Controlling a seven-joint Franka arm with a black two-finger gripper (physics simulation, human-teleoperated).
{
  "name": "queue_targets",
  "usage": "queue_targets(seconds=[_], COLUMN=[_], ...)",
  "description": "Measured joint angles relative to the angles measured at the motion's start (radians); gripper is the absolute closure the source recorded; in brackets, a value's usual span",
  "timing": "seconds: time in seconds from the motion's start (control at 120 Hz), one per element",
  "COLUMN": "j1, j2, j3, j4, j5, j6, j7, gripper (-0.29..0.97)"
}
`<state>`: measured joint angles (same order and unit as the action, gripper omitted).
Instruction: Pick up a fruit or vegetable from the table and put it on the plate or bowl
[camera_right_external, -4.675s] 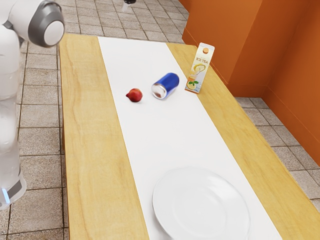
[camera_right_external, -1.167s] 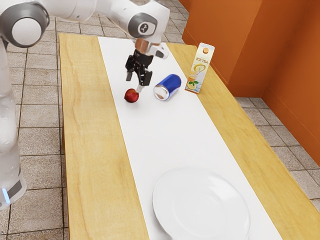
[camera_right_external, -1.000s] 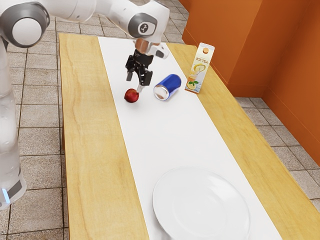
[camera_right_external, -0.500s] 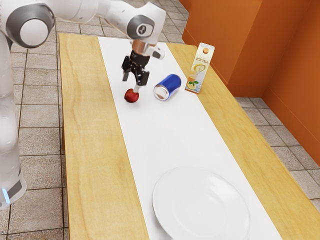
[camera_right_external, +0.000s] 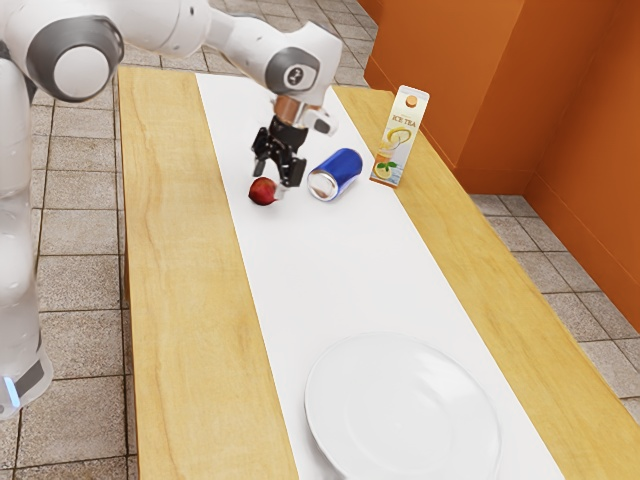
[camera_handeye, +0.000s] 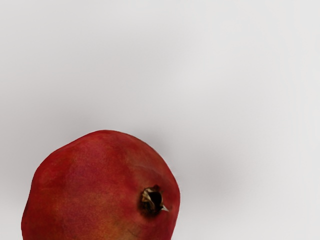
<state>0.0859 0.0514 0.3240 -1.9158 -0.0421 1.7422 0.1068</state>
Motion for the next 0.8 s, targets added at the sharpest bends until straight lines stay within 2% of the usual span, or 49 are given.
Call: queue_targets(seconds=[0.8], j1=[0.027], j2=[0.039], j3=[0.01], j4=[-0.002], j5=[-0.004], j6=[0.039], j7=[0.002], gripper=[0.02])
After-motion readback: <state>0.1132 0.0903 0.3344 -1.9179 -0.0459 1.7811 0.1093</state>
